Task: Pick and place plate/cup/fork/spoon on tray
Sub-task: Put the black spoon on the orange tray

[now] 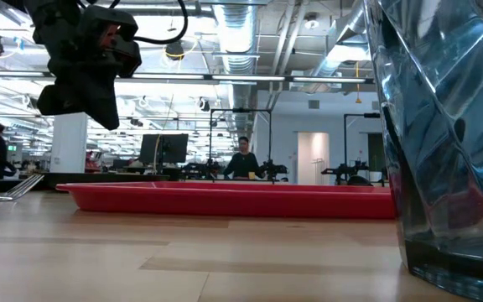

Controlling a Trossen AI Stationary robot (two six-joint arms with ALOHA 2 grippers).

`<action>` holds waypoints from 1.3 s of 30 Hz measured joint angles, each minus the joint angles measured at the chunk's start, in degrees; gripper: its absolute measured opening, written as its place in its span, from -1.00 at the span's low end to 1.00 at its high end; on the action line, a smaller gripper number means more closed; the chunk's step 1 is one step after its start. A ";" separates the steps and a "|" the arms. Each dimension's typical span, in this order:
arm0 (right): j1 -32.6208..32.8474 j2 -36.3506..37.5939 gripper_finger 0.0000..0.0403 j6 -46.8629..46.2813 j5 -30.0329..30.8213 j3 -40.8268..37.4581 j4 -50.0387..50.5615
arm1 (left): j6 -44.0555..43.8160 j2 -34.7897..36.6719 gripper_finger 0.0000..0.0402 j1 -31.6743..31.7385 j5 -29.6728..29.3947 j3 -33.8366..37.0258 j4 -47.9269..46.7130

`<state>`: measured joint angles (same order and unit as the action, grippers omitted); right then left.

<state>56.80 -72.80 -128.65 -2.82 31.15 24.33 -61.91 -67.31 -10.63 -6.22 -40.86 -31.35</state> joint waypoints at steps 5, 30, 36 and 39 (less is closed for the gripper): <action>-0.82 -4.65 -0.20 0.67 -1.73 3.74 4.65 | 0.04 0.00 -1.00 0.17 0.10 0.00 -0.01; -3.63 -19.23 -0.56 0.18 -1.93 11.57 1.16 | 2.71 0.25 -1.00 1.74 1.93 0.02 0.28; -5.38 -19.18 -0.93 5.21 -1.89 11.52 2.68 | 2.82 3.09 -1.00 2.06 2.16 0.02 0.32; -5.98 -18.38 -0.94 7.90 -0.89 11.48 3.19 | 2.92 5.80 -1.00 2.95 2.98 0.02 0.31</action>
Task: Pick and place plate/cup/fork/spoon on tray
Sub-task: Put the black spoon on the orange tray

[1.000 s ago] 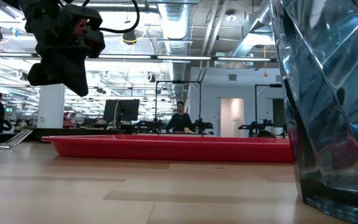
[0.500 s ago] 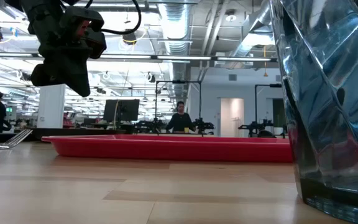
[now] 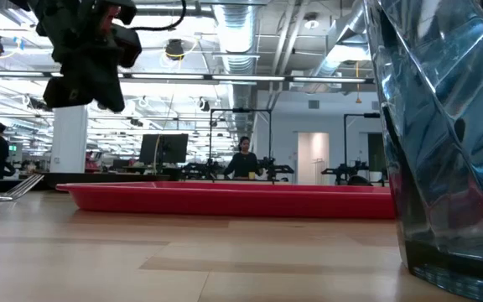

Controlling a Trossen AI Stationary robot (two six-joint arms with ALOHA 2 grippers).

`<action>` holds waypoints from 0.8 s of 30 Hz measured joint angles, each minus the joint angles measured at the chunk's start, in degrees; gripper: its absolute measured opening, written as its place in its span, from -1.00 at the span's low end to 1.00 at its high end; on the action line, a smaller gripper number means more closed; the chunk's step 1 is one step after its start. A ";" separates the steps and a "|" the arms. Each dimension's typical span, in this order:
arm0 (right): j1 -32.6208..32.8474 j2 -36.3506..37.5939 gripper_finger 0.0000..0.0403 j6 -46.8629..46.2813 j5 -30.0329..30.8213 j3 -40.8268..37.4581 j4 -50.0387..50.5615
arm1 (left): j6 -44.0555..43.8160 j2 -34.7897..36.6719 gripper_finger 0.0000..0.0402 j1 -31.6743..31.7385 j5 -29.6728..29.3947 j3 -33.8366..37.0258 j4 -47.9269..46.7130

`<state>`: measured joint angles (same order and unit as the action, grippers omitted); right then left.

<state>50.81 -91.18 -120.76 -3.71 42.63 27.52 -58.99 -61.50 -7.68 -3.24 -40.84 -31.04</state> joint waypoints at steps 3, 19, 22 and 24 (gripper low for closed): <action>-0.66 1.51 -0.88 2.20 1.45 -0.14 1.24 | 1.07 2.96 -1.00 1.10 0.45 0.00 0.06; -23.02 10.26 -0.95 40.99 17.45 15.35 14.72 | 10.97 13.94 -1.00 11.79 1.46 0.02 3.78; -31.19 9.84 -0.96 55.95 18.63 19.67 12.48 | 12.85 13.94 -0.97 15.57 5.12 0.02 8.35; -36.47 7.97 -0.96 65.26 19.28 22.31 9.16 | 13.93 13.89 -0.92 17.90 7.48 0.02 11.92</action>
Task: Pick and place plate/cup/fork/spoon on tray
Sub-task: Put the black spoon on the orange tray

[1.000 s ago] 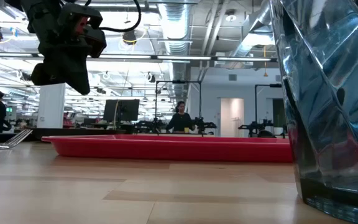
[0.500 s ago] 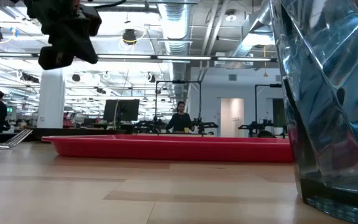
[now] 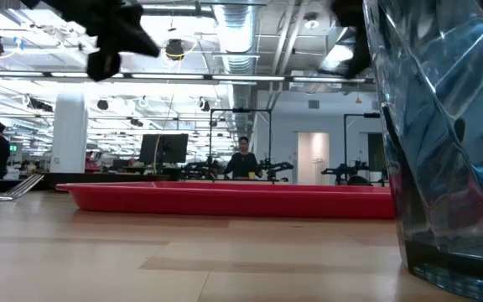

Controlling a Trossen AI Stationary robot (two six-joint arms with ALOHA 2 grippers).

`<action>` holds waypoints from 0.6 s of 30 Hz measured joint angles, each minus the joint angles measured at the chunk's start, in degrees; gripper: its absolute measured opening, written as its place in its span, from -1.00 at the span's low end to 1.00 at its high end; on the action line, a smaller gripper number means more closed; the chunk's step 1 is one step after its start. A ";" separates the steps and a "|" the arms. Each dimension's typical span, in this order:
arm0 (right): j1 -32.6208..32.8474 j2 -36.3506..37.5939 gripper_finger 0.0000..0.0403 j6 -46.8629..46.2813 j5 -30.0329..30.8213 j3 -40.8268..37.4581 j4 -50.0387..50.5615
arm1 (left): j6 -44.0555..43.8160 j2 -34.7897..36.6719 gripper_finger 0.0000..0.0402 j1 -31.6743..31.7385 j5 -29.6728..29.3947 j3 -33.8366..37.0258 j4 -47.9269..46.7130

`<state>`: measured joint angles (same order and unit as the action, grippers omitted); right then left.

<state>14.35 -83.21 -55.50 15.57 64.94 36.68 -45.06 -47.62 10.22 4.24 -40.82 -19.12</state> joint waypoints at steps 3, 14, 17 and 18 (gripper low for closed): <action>-6.58 -3.15 -0.95 12.22 -0.67 4.03 -2.79 | 1.56 -0.57 -0.79 2.78 2.74 0.00 4.63; -19.07 -17.71 -0.95 25.66 -12.88 19.48 -20.40 | 6.67 -5.21 -0.24 0.94 -0.82 0.00 11.00; -20.22 -19.43 -0.95 26.16 -15.06 22.78 -19.72 | 6.03 -5.64 -0.13 -1.28 -4.69 0.00 12.93; -20.45 -19.41 -0.95 26.22 -15.40 23.39 -19.34 | 5.85 -5.53 -0.11 -1.94 -6.14 0.00 13.94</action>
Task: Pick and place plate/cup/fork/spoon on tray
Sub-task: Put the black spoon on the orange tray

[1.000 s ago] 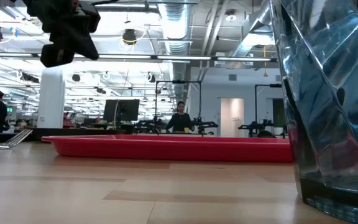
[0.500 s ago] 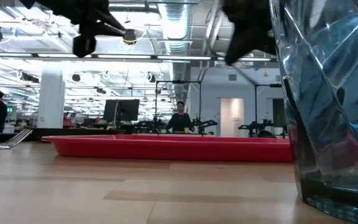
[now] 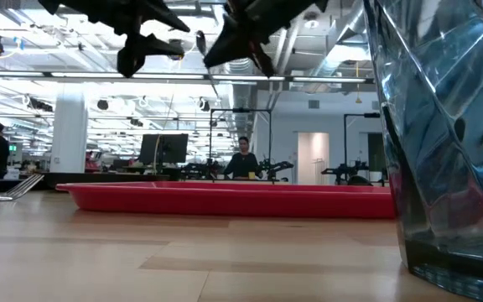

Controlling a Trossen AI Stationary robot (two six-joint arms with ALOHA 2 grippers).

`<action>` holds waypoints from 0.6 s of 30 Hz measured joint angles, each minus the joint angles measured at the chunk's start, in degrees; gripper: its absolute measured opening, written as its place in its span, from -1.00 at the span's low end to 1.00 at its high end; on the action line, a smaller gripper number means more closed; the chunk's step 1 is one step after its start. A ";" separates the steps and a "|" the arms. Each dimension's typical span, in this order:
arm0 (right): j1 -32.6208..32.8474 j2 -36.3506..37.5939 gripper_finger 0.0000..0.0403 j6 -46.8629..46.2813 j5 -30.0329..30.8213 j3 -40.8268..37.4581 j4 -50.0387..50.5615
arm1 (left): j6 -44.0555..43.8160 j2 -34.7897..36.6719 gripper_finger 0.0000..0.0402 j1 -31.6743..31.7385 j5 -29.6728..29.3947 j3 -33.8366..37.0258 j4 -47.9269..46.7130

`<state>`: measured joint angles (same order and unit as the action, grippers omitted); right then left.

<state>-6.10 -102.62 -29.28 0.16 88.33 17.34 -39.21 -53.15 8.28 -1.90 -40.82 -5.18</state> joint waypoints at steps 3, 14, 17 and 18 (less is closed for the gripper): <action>-0.51 0.23 -0.95 0.77 -0.11 0.66 -0.80 | -1.31 0.16 -0.06 -1.40 -5.39 -0.11 3.06; 1.06 0.15 -0.95 3.86 1.59 0.55 0.14 | -5.09 -1.28 -0.05 -1.41 -14.58 -1.00 5.64; 1.07 0.15 -0.95 3.89 1.92 0.55 1.10 | -2.58 -0.93 -0.05 -0.75 -16.22 -3.24 4.00; 1.05 0.15 -0.95 3.90 1.90 0.55 1.20 | -1.84 -0.89 -0.05 -0.36 -16.18 -4.10 3.34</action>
<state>-5.06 -102.48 -25.38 2.07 88.88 18.53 -41.05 -54.04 7.92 -18.09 -44.91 -1.84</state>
